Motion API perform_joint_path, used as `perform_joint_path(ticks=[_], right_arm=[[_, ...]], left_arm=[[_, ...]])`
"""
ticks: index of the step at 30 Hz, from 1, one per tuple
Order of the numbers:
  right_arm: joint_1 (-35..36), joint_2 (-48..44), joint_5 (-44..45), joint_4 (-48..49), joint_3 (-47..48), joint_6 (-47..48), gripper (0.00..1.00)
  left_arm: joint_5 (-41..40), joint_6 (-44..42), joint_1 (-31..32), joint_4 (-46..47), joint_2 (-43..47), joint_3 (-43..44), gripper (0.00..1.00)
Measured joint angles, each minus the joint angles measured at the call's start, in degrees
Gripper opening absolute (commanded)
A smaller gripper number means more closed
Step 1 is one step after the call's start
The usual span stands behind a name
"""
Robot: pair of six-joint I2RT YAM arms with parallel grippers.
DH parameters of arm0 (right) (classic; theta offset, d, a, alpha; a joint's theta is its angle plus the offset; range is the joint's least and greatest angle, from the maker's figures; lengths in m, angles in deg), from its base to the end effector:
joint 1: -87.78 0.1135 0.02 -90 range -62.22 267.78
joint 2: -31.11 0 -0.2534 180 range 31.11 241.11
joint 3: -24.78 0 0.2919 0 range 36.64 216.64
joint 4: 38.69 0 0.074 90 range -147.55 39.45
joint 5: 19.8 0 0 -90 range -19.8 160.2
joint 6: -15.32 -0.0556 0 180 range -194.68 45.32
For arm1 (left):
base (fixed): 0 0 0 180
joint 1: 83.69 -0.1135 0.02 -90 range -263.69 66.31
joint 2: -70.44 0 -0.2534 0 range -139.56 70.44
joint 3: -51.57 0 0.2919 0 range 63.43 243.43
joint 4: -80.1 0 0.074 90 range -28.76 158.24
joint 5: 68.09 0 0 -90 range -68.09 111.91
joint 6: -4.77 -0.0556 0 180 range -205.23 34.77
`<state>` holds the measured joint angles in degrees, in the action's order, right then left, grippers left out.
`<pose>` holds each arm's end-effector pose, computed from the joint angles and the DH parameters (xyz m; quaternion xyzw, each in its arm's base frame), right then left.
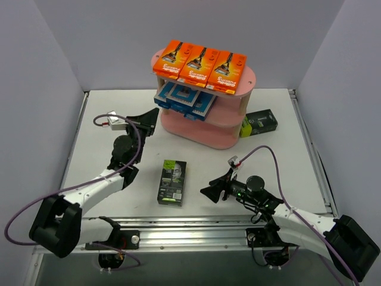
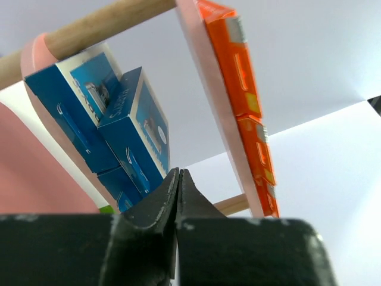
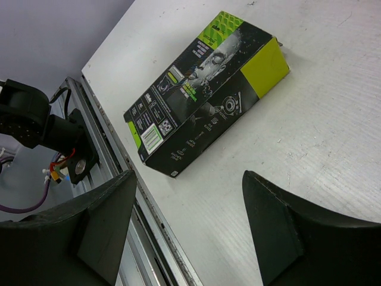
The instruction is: Place and organize the shaving razors onto the shelf
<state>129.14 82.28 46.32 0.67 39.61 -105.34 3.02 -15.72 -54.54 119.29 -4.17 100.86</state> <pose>0.1509 0.1629 0.1445 -0.2122 0.6564 0.5325 0.4905 0.3053 -0.1497 0.2633 -0.3311 0.5263 -0.5231 0.5829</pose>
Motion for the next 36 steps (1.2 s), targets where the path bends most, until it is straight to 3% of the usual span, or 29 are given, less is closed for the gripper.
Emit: perform_joint_path(ticks=[5, 9, 16, 20, 26, 36], right_arm=[[0.35, 0.22, 0.04, -0.02, 0.0, 0.0, 0.67], [0.42, 0.39, 0.09, -0.15, 0.0, 0.02, 0.68], [0.72, 0.37, 2.56, -3.21, 0.15, 0.02, 0.67], [0.63, -1.46, 9.4, -10.19, 1.95, -1.44, 0.66], [-2.51, -2.64, 17.42, -18.88, 7.8, -4.94, 0.57], [-3.1, 3.32, 18.36, -21.64, 9.44, -9.16, 0.52]], left_arm=[[0.76, -3.56, -1.79, -8.24, 13.22, -4.48, 0.04], [2.56, -7.1, -2.01, -18.38, 22.97, -5.99, 0.32], [6.54, -11.02, -1.99, -39.54, 38.4, -10.62, 0.37], [8.55, -11.28, -1.99, -48.83, 46.14, -16.11, 0.38], [11.96, -11.08, -1.99, -55.76, 45.97, -19.67, 0.38], [17.2, -11.43, -1.97, -55.95, 36.87, -23.93, 0.38]])
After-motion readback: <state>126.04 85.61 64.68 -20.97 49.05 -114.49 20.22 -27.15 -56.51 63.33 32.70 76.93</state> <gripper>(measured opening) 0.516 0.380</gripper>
